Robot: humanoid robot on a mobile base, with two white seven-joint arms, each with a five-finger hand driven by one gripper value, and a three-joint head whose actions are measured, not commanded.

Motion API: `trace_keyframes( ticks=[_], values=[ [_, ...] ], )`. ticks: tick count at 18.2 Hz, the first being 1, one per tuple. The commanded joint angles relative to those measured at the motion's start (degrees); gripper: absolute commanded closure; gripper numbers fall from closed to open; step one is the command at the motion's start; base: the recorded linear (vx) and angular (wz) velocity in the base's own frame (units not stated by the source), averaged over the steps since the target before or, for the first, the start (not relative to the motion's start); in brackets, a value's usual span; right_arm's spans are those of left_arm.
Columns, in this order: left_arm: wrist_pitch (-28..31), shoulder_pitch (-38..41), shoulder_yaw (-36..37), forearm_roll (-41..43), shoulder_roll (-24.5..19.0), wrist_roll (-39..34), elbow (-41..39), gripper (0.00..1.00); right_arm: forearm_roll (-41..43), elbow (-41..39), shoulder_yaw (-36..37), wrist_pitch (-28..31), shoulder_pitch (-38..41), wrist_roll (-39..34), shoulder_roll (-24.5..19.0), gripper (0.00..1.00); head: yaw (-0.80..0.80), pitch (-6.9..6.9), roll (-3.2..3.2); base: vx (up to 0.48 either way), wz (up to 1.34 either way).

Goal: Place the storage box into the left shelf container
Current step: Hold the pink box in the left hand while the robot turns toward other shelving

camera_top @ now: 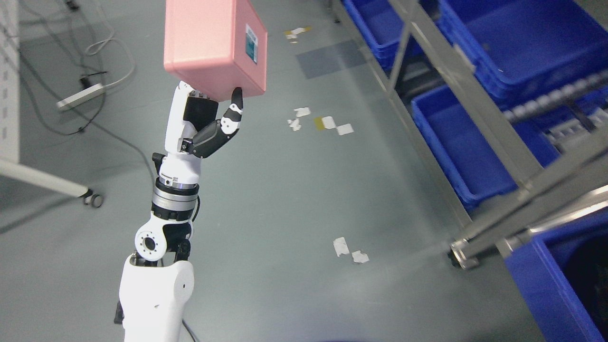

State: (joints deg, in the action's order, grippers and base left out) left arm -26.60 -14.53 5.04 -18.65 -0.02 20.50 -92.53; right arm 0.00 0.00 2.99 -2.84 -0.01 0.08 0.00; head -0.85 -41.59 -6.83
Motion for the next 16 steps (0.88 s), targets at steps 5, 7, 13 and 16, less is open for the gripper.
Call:
trace_keyframes(
  ticks=[5,7,13,16],
  values=[
    [3.7,5.9,-8.9,-1.9,-1.0,-2.7,-3.5,0.99,1.2,-1.0,0.0,-0.1,-0.3,0.1,1.0,0.00,0.00,0.00,0.00,0.310,0.95],
    [3.4,7.4,-7.9,-3.6,-1.0,-2.7,-3.5,0.99,1.2,-1.0,0.0,0.0,-0.3,0.1,1.0,0.00,0.00,-0.01,0.00,0.402,0.62],
    [2.5,10.7,-6.0,-7.2,-1.0,1.5,-3.5,1.00,1.2,-1.0,0.1,0.0,-0.3,0.0,1.0,0.00,0.00,-0.01,0.00,0.535,0.22],
    [0.2,11.4,-3.6,-7.2,-1.0,1.6,-3.4,1.00,1.2,-1.0,0.0,0.0,-0.2,0.1,1.0,0.00,0.00,-0.01,0.00,0.562,-0.06]
  ],
)
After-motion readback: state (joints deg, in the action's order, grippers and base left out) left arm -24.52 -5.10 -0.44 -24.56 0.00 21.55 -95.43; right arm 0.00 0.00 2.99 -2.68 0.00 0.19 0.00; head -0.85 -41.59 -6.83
